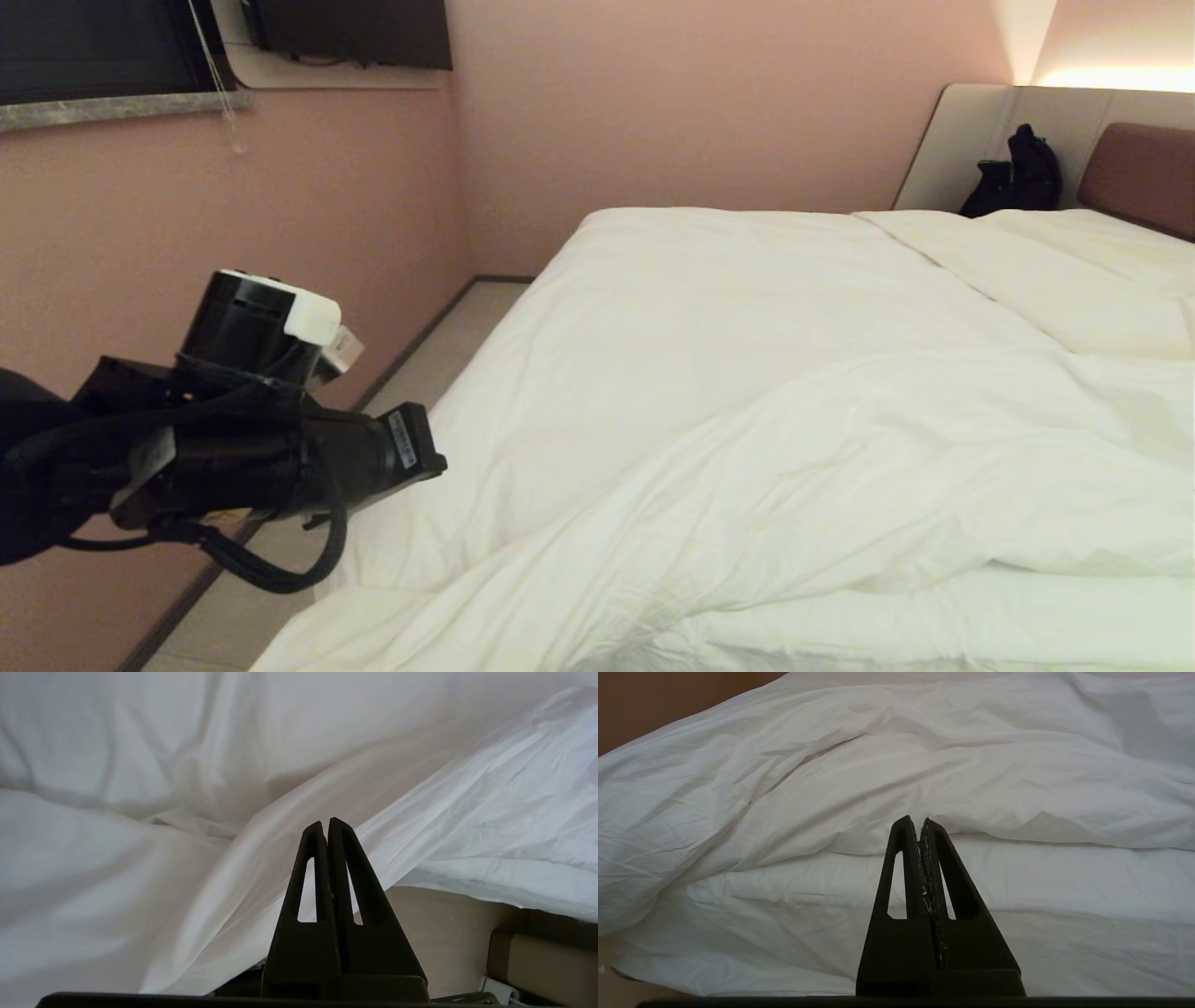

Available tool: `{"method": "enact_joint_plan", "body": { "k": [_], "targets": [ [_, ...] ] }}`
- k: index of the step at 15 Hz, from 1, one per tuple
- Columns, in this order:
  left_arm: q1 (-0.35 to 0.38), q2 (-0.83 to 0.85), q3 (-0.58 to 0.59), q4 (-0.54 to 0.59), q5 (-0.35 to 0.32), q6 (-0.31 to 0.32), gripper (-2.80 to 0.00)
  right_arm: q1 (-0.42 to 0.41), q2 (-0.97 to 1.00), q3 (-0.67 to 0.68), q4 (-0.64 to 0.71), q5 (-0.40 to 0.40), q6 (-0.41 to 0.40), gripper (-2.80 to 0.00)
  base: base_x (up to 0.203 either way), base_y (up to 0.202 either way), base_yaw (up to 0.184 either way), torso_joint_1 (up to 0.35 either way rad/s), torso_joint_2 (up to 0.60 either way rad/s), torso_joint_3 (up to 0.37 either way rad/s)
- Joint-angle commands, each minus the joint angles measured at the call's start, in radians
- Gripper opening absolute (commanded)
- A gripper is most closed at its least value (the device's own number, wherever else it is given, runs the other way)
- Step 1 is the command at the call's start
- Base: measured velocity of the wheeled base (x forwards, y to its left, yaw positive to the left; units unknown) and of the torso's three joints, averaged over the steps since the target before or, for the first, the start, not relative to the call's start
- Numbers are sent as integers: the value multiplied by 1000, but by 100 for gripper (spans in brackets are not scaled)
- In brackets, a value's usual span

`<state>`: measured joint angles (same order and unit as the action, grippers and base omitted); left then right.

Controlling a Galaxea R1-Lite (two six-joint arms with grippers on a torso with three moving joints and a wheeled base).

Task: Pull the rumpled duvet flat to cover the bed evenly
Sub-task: Flatten the corners of the folded blanket

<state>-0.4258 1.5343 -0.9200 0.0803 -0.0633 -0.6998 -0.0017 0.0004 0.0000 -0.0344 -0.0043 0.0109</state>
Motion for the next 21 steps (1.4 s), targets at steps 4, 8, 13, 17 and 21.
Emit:
{"method": "enact_joint_plan", "body": {
  "k": [4, 8, 13, 17, 21],
  "targets": [
    [-6, -26, 35, 1, -8, 5, -280, 0, 0, 0, 0, 0, 0, -280, 0, 0, 0, 0, 0, 0],
    [-40, 19, 32, -12, -36, 24, -280, 0, 0, 0, -1, 0, 0, -280, 0, 0, 0, 0, 0, 0],
    [-41, 81, 24, -196, -183, 261, -280, 0, 0, 0, -1, 0, 0, -280, 0, 0, 0, 0, 0, 0],
    [-41, 210, -21, -315, -309, 355, -280, 0, 0, 0, -1, 0, 0, -280, 0, 0, 0, 0, 0, 0],
    [-48, 367, -45, -417, -355, 590, -280, 0, 0, 0, -1, 0, 0, -280, 0, 0, 0, 0, 0, 0]
  ]
}}
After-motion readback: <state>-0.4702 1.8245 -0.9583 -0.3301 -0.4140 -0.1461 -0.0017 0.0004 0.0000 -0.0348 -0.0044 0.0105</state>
